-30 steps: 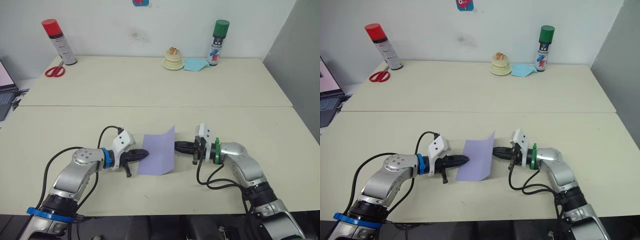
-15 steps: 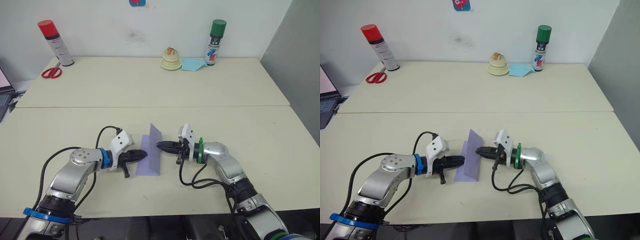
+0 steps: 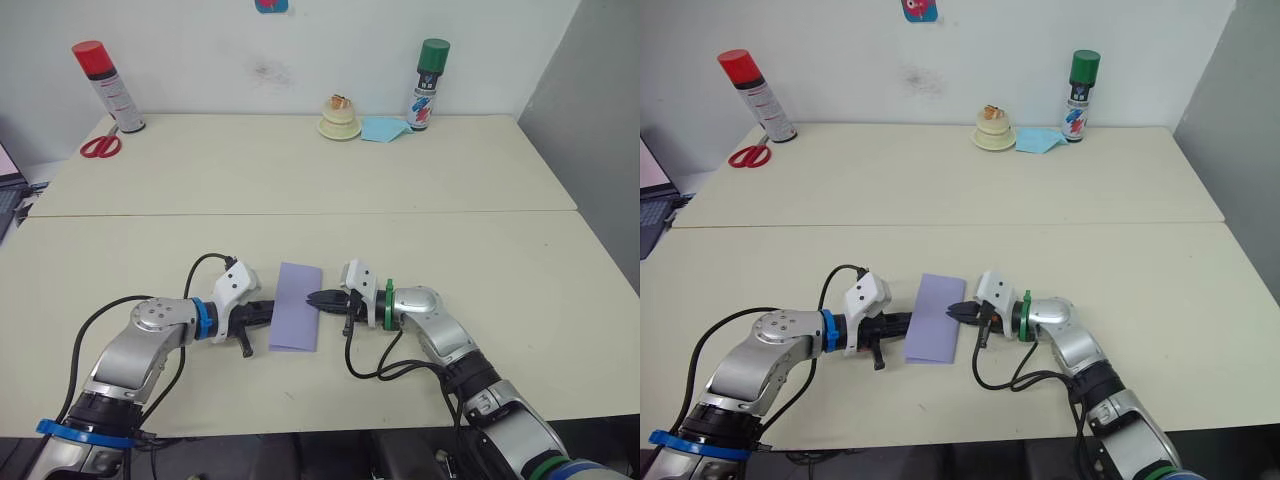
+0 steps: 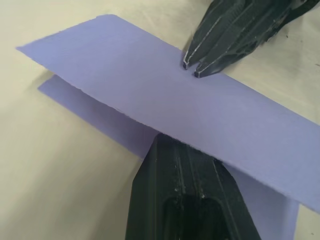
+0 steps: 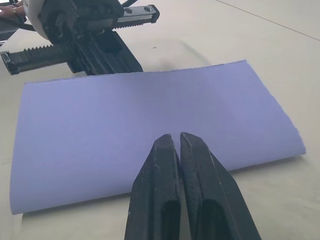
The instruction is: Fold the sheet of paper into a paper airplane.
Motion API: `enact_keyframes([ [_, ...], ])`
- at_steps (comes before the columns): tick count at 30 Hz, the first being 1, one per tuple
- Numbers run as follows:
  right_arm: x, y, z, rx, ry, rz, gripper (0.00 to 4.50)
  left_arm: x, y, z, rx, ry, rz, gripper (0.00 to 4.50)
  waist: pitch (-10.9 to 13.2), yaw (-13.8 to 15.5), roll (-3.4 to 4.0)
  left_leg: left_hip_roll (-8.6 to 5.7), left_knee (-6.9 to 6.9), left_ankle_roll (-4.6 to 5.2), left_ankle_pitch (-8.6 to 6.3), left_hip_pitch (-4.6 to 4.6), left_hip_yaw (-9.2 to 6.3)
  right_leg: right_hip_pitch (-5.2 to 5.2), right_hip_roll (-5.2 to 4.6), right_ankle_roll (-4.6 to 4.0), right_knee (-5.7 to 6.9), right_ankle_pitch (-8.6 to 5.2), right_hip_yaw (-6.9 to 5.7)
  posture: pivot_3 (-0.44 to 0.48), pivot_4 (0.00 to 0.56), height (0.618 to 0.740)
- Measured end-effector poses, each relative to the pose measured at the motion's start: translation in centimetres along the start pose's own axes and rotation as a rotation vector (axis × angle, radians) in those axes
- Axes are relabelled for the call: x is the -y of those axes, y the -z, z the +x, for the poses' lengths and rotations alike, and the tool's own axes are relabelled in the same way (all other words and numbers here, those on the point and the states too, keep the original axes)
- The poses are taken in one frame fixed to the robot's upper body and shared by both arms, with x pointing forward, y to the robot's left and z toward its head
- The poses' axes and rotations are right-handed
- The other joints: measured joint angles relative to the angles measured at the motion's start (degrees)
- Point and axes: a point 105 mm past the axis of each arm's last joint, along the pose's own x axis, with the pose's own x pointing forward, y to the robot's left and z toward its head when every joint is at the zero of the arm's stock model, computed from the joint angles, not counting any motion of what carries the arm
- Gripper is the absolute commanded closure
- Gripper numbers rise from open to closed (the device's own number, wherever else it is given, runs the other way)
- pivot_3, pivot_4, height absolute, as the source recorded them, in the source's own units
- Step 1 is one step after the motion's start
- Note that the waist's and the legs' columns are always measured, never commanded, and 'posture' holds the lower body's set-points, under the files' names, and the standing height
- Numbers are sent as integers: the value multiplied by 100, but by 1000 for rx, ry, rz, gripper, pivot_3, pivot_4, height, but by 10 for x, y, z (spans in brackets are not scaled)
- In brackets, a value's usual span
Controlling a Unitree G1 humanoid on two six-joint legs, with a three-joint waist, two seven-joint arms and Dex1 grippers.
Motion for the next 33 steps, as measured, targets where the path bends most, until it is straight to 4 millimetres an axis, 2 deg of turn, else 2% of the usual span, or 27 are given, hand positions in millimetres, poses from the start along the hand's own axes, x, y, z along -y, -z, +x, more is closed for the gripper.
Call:
enact_keyframes([
  [7,-1,1,2,-12,-6,-35,4242,-37,9,-42,-37,-164,-82,4500,0,-13,0,1,0,0,0,-3,-3,-4,0,0,2,0,-2,0,150,737],
  [10,0,0,3,-10,-2,-36,4242,-43,8,-52,-37,-197,-89,4500,0,-2,-1,-2,0,0,0,-6,0,-5,0,-1,0,0,-2,0,150,737],
  [13,2,-1,5,-7,10,-39,4242,-38,5,-49,-30,-179,-80,4500,1,0,-1,-3,0,0,0,-8,2,-5,-2,-1,-1,0,0,0,150,737],
  [23,9,1,9,-59,38,-97,4242,-17,-30,-23,77,-88,-1,4500,0,17,-3,-3,0,0,0,-7,1,-5,-2,-1,0,1,1,0,150,737],
  [33,8,0,12,-90,25,-138,4242,-11,-22,-15,10,-37,28,4500,-1,12,-3,-3,0,0,0,-6,0,-5,-2,-1,0,0,0,0,150,737],
])
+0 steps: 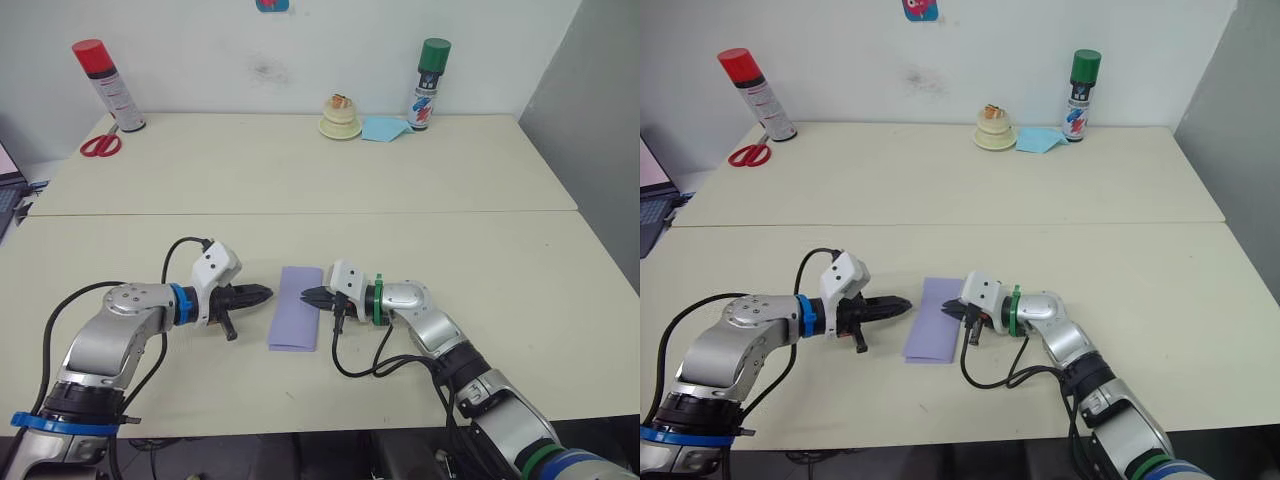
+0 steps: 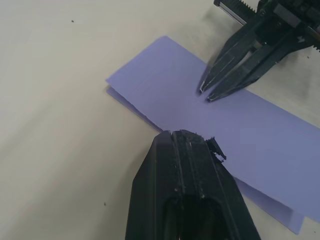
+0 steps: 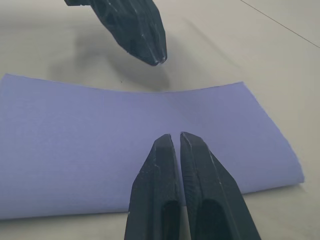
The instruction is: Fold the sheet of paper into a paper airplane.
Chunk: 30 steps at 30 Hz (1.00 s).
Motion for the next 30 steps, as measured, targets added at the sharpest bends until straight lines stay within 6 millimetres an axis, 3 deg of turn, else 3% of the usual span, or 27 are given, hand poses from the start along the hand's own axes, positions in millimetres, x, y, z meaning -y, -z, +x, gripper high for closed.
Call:
enact_keyframes([
  [7,-3,-3,2,-5,-11,-26,4242,1,11,14,-33,32,24,4500,0,6,0,-1,0,0,0,-2,1,-1,1,-1,-1,1,0,0,150,737],
  [30,-1,-2,3,-13,9,-33,4242,14,6,32,-32,133,100,4500,-1,16,-2,-3,-1,0,0,-1,0,1,2,-1,-1,0,-1,0,150,737],
])
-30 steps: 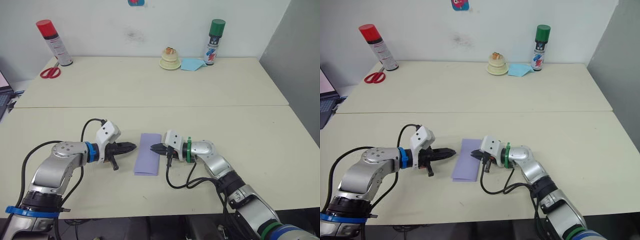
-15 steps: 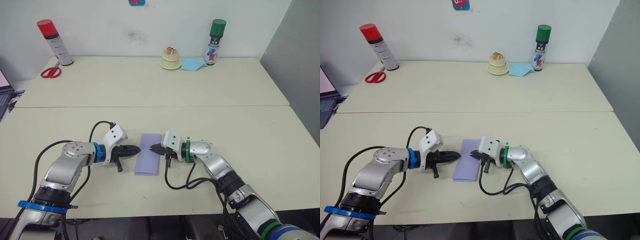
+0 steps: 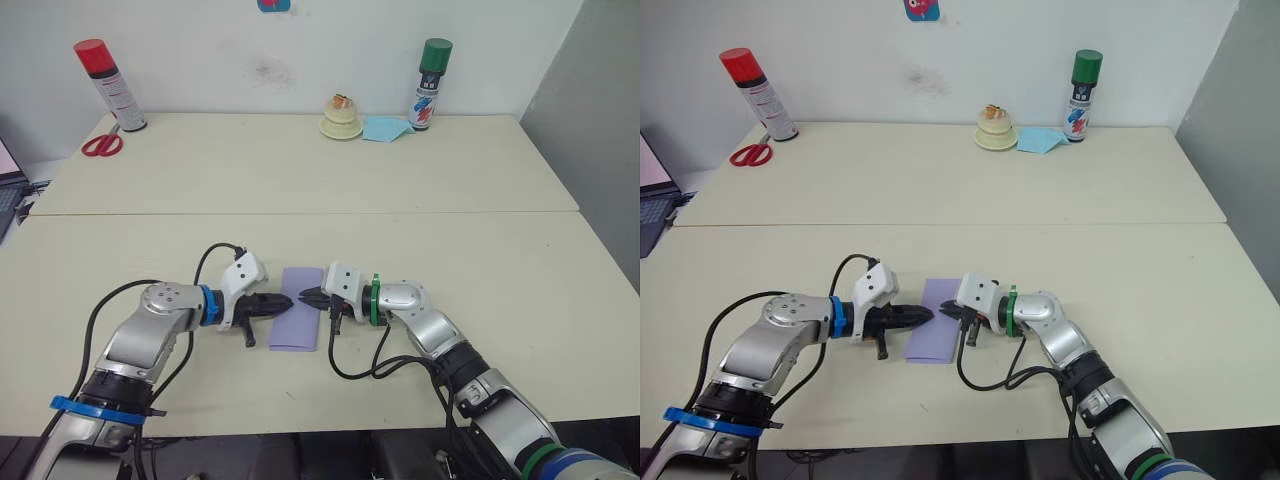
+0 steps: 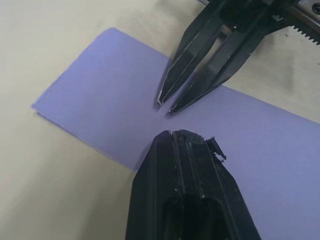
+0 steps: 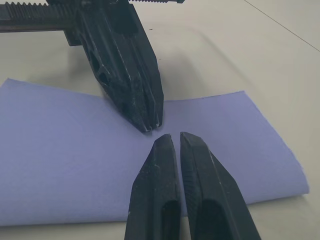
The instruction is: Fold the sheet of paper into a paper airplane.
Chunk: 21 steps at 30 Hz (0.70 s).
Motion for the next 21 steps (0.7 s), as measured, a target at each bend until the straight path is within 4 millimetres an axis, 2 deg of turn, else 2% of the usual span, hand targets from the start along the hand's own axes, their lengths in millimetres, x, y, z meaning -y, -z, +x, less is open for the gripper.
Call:
enact_keyframes([
  [10,1,1,-2,-5,7,20,4242,-2,-1,3,-35,8,113,4500,-6,15,-3,-4,1,0,0,2,0,4,0,1,0,0,0,0,150,737],
  [21,-9,-2,-29,42,-87,171,4242,-4,0,4,-41,20,137,4500,-7,20,-3,-3,1,0,0,2,-1,4,0,2,-2,-1,-2,0,150,737],
])
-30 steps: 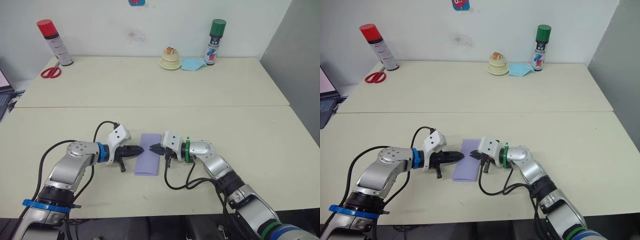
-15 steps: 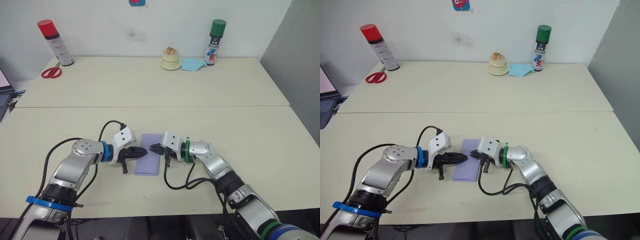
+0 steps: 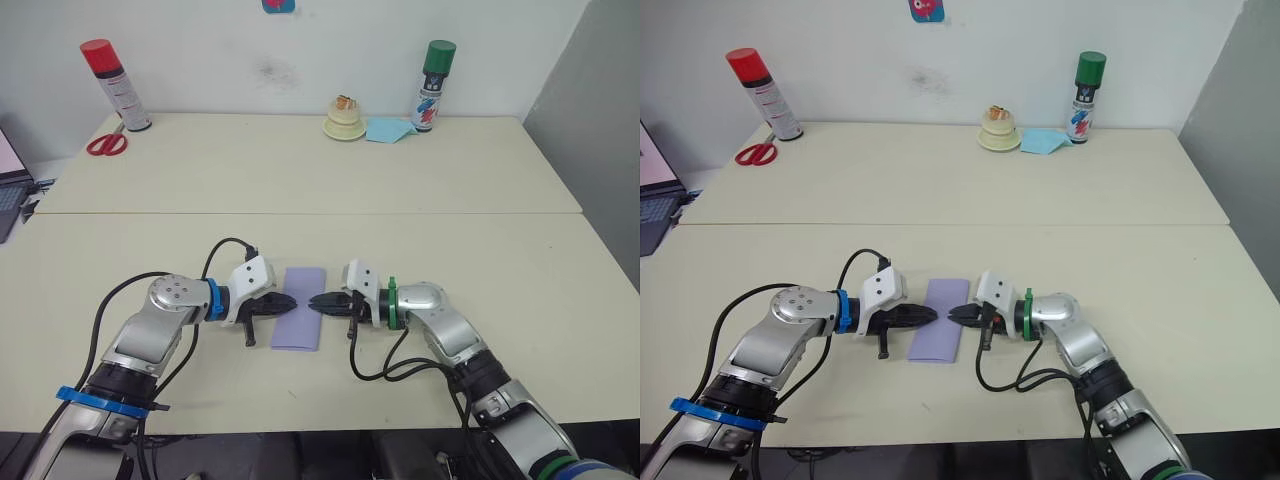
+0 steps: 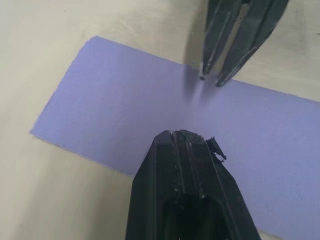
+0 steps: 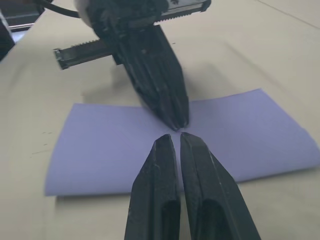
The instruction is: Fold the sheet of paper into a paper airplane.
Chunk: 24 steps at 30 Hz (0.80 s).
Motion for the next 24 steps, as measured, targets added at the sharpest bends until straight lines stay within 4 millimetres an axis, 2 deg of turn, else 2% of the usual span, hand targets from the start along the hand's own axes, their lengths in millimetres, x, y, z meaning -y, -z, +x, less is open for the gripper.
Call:
enact_keyframes([
  [10,10,10,3,-21,44,55,4242,0,1,1,-10,11,3,4500,-17,-3,0,0,0,0,0,1,1,2,1,1,-1,-1,1,0,150,737],
  [22,-10,19,7,-83,-57,22,4242,5,7,1,-41,11,-13,4500,-116,-21,2,3,-8,2,-1,15,4,8,5,-4,-3,-6,6,0,150,737],
  [24,-11,20,7,-84,-66,24,4381,6,8,1,-43,12,-15,4500,-129,-23,3,3,-9,2,-1,16,4,9,6,-6,-3,-7,6,0,150,737],
])
